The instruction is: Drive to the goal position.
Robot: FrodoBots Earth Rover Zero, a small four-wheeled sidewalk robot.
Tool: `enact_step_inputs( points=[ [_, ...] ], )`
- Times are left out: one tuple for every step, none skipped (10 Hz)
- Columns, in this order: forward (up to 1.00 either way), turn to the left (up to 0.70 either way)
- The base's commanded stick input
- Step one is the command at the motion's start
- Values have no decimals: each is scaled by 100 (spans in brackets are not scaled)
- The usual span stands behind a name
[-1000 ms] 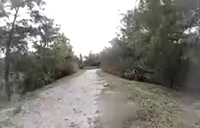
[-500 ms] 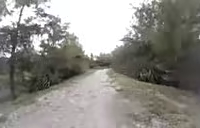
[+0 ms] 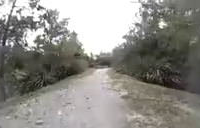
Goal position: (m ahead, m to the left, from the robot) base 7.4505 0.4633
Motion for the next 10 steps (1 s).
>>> enact_step_inputs(
  points=[
    [81, 0],
    [79, 0],
    [78, -10],
    [78, -30],
    [78, -20],
    [78, 0],
    [78, 0],
    [78, 0],
    [78, 0],
    [78, 0]
  ],
)
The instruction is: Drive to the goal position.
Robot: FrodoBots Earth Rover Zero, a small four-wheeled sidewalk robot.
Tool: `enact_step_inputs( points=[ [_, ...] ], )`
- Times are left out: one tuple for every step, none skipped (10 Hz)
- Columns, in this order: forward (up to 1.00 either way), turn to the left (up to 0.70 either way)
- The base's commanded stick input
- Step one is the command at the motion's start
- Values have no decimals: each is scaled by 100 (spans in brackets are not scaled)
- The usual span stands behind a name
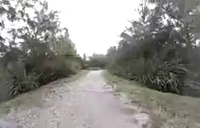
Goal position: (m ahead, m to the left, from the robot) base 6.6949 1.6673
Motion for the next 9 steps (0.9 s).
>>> enact_step_inputs(
  points=[
    [76, 0],
    [80, 0],
    [84, 0],
    [85, 0],
    [85, 0],
    [85, 0],
    [85, 0],
    [85, 0],
    [85, 0]
  ],
)
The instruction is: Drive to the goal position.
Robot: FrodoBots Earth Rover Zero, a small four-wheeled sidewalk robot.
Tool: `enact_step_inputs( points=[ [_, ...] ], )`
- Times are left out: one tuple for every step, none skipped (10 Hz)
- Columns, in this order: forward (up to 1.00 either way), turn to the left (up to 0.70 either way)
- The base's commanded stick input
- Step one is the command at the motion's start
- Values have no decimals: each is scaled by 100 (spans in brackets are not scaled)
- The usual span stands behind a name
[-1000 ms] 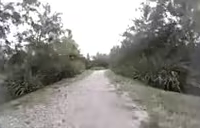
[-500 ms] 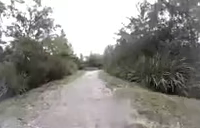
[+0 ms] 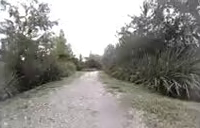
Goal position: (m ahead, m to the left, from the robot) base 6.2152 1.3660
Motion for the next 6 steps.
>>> enact_step_inputs(
  points=[
    [85, 0],
    [85, 0],
    [85, 0],
    [85, 0],
    [85, 0],
    [85, 0]
  ],
)
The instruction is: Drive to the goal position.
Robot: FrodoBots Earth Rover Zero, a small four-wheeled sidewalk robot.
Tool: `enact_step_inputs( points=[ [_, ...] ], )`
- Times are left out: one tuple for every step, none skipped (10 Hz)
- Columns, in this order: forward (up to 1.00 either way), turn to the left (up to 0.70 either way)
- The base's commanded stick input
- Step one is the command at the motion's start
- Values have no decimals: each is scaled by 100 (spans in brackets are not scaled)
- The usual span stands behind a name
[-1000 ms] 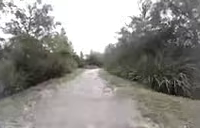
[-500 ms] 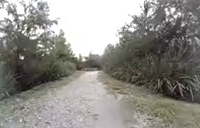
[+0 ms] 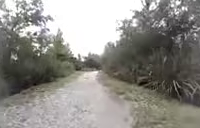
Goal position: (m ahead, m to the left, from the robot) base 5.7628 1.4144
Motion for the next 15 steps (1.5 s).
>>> enact_step_inputs(
  points=[
    [85, 0],
    [85, 0],
    [85, 0],
    [85, 0],
    [85, 0],
    [85, 0],
    [85, 0],
    [85, 0],
    [85, 22],
    [85, 33],
    [85, 21],
    [85, 0],
    [85, 0],
    [85, 0],
    [85, 0]
  ],
)
